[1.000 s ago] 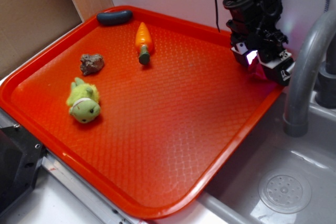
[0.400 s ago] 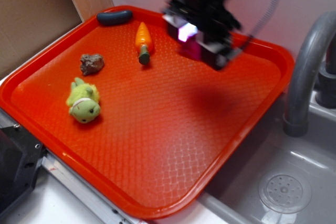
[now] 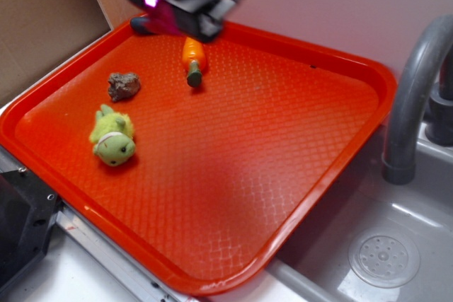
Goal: Grab the red paper.
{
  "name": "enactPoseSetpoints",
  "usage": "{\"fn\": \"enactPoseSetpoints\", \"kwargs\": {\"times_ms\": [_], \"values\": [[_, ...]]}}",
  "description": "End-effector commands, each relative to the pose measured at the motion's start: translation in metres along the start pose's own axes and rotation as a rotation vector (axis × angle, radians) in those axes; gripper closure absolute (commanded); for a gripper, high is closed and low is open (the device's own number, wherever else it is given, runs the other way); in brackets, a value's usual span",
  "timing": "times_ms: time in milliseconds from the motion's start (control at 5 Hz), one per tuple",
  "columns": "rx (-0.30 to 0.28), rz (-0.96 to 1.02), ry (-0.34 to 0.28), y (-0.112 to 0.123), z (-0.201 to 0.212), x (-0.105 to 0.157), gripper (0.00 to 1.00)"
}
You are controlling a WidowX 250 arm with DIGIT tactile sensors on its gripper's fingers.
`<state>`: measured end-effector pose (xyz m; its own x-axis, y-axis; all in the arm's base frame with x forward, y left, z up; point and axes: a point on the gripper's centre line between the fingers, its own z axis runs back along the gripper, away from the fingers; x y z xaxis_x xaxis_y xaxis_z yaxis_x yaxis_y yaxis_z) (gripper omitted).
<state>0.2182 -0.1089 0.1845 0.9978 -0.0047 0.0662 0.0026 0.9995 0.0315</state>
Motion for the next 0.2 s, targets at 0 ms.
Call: {"fn": "enactPoseSetpoints", "kwargs": {"times_ms": [0], "values": [[-0.054,0.023,-0.103,0.0012,0.0265,-0.0198,1.00]]}}
